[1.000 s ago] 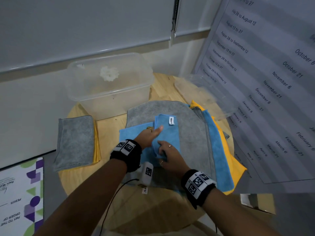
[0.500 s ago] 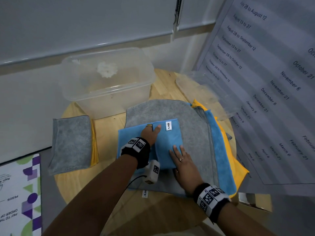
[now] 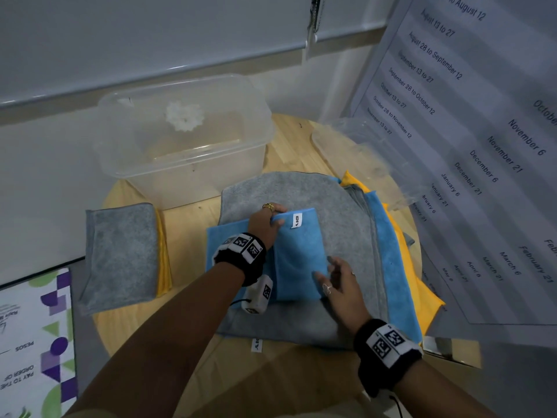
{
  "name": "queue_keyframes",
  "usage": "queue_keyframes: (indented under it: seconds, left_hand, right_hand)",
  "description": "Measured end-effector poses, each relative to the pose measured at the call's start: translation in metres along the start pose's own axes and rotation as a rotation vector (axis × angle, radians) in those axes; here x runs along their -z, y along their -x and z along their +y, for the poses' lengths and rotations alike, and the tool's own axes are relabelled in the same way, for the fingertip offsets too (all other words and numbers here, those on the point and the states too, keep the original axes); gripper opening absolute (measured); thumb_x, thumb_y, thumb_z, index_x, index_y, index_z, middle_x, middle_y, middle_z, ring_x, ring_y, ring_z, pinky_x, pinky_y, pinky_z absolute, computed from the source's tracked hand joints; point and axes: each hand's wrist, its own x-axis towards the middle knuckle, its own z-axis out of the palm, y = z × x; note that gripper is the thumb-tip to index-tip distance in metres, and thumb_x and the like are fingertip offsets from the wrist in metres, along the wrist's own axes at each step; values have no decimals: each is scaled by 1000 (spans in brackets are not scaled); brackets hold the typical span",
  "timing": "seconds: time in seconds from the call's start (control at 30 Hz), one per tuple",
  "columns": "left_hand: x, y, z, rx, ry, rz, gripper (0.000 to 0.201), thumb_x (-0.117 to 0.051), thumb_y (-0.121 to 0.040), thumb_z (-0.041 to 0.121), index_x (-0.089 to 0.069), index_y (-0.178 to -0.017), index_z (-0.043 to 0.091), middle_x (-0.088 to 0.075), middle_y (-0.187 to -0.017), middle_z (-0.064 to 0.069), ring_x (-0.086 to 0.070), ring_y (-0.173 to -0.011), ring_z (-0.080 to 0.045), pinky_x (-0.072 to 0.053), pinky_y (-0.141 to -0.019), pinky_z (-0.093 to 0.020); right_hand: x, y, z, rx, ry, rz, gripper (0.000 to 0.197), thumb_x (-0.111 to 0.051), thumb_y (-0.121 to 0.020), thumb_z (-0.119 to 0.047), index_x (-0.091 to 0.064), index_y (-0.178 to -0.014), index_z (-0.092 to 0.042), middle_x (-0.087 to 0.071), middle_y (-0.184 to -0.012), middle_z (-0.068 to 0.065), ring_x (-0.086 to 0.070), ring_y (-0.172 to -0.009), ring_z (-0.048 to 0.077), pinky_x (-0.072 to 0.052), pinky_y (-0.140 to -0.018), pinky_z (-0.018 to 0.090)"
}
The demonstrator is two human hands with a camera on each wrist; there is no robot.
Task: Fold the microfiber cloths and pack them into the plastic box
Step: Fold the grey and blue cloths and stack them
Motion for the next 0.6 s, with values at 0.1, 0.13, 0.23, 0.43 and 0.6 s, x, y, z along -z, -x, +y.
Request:
queue_keyframes:
  seconds: [0.1,0.13,0.23,0.43,0.6]
  left_hand:
    - [2,-4,-1,-2,33,13,25,-60,-84,-2,-60,-108,1,-65,-108,-16,-61,-101,-30,-44,-86,-26]
    - [2,-5,-1,2,30,5,25,-60,-83,-2,-60,-108,2,-65,-108,-16,-61,-101,-30,-44,-87,-27]
    - [4,-5,2,-16,-30,14,32,-63,-79,-2,-60,-110,4,-62,-110,-14,-58,-104,-26,-43,-91,-24]
    - [2,36,6,-188,-51,66,11,-65,-80,7,-62,-90,9,-59,-88,-4,-53,-81,-15,-42,-77,-26]
    - [8,70,21,148,342,-150,39,-41,-92,50,-62,-98,18,-67,-97,-12,-63,-92,-29,-51,-88,-40]
  right_hand:
    - [-1,-9,0,-169,5,-66,35,-73,-80,-27,-53,-107,-16,-68,-98,3,-67,-93,22,-56,-81,38]
    - [0,-12,0,-197,44,-99,35,-74,-79,-27,-53,-105,-16,-68,-98,4,-67,-92,23,-56,-82,40]
    - [1,-20,2,-272,114,-172,35,-74,-77,-33,-60,-103,-14,-70,-100,6,-67,-92,24,-54,-86,45]
    - [0,-10,-8,-111,-11,-109,13,-70,-82,-22,-61,-91,-25,-66,-101,6,-64,-97,21,-55,-83,36]
    - [-25,-6,-31,459,218,-253,52,-57,-72,-36,-60,-108,1,-46,-130,14,-44,-120,11,-39,-98,17]
